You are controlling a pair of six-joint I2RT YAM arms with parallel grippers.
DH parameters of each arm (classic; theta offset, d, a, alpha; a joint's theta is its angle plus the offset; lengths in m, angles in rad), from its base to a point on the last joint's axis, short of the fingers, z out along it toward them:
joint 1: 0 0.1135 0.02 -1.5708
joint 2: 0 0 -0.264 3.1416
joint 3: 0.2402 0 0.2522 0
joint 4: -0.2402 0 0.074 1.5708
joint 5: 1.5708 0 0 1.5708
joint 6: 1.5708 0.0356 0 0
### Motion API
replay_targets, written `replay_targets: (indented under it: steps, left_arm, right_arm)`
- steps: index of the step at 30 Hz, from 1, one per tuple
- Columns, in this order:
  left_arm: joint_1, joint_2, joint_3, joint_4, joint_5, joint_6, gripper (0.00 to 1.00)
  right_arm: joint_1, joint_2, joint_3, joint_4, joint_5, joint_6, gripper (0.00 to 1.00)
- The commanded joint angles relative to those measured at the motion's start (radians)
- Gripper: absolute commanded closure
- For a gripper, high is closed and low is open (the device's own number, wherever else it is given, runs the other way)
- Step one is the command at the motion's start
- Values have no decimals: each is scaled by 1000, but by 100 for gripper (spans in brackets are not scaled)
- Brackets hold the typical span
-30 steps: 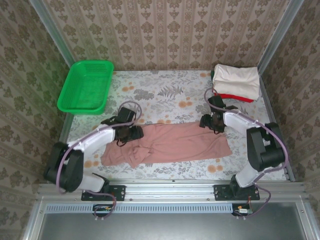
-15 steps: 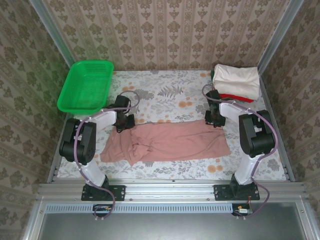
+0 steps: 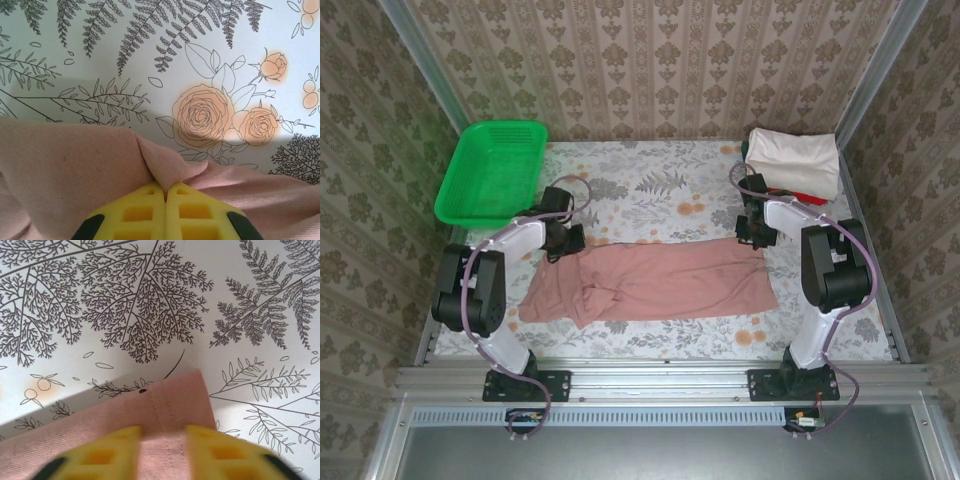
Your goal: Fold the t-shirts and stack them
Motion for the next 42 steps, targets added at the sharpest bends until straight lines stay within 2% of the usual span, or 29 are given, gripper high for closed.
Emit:
replay_targets:
  steps: [1, 3, 6, 7, 10, 13, 19, 24, 30, 31, 32, 34, 35, 37, 39, 42]
  left_arm:
    - [15, 6, 19, -24, 4, 16, 87]
    - [15, 11, 15, -19, -6, 17, 82]
    - [19, 26, 23, -26, -30, 20, 84]
    - [22, 31, 27, -27, -27, 23, 90]
    - [27, 39, 39, -31, -19, 31, 100]
    - [29, 37, 46, -38, -21, 31, 100]
    - [37, -11, 68, -71, -30, 37, 100]
    - [48, -43, 87, -81, -38, 41, 100]
    - [67, 17, 119, -76, -11, 43, 100]
    - [68, 23, 122, -71, -11, 42, 100]
    - [72, 33, 126, -72, -9, 41, 100]
    - [75, 57, 143, -81, -15, 44, 100]
    - [78, 69, 158, -93, -21, 44, 95]
    - [80, 81, 180, -118, -32, 47, 79]
    - [78, 66, 185, -126, -34, 50, 79]
    - [70, 4, 169, -141, -63, 48, 62]
  right_arm:
    - [-4, -8, 16, -21, 34, -30, 47]
    - [-5, 21, 26, -29, 41, -31, 43]
    - [-8, 56, 37, -41, 39, -30, 43]
    - [-8, 58, 40, -42, 40, -30, 45]
    - [-12, 37, 32, -31, 37, -31, 60]
    - [-20, 11, 33, -31, 26, -30, 80]
    - [-30, -63, 46, -55, 26, -48, 100]
    - [-58, -79, 52, -52, -1, -54, 100]
    - [-78, 35, 127, -69, -31, -64, 100]
    - [-81, 53, 138, -69, -36, -66, 98]
    - [-82, 70, 151, -72, -34, -64, 89]
    - [-84, 100, 179, -79, -27, -61, 82]
    - [-84, 112, 198, -92, -30, -62, 75]
    - [-81, 105, 218, -112, -29, -60, 67]
    - [-74, 62, 206, -116, -14, -55, 53]
    - [-53, -42, 149, -117, 19, -37, 45]
